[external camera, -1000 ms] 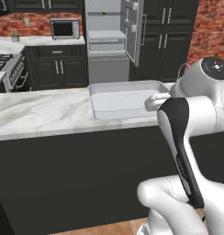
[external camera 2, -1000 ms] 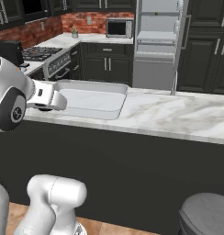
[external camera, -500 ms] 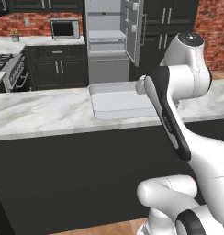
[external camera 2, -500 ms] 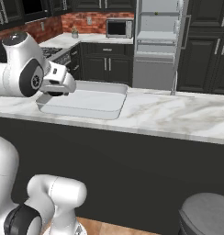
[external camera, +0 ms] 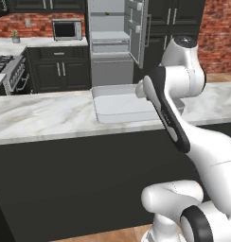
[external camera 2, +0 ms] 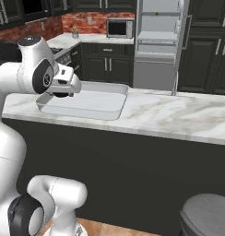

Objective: Place the cold items (cucumber and squash) from the fridge in one tupperware on the dining counter. Place the warm items (kebab skewer and hot dog) in the stove area in another tupperware.

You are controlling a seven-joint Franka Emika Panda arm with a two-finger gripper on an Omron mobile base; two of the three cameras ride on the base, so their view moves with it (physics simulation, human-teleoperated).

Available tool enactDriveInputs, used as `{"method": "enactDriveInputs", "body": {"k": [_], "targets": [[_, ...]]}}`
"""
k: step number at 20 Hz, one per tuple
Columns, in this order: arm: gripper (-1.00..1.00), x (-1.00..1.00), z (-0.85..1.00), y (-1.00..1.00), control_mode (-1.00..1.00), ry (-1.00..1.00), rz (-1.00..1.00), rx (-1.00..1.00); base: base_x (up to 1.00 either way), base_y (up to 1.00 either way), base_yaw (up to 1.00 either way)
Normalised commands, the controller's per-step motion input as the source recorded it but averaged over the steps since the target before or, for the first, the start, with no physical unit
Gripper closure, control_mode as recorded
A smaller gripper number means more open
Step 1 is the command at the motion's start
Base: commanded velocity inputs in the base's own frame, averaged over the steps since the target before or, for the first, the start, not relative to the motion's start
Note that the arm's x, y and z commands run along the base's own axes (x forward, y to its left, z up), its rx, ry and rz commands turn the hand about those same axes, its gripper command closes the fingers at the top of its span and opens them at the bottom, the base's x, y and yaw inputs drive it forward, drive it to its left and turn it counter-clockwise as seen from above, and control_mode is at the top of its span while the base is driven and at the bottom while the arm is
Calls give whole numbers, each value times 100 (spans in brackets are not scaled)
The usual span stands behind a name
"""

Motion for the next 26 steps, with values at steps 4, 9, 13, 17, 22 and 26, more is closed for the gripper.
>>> {"method": "enactDriveInputs", "body": {"k": [4, 9, 13, 17, 22, 26], "targets": [[100, 22, -24, 0, -100, 0, 4, 0, 0, 0, 0], [100, 39, -14, 6, -100, 5, 1, 0, 0, 0, 0], [100, 45, -15, 12, -100, 18, 0, 0, 0, 0, 0], [100, 37, -22, 12, -100, 19, 1, 0, 0, 0, 0], [100, 34, -19, 12, -100, 12, 0, 0, 0, 0, 0], [100, 31, -21, 8, -100, 1, 2, 0, 0, 0, 0]]}}
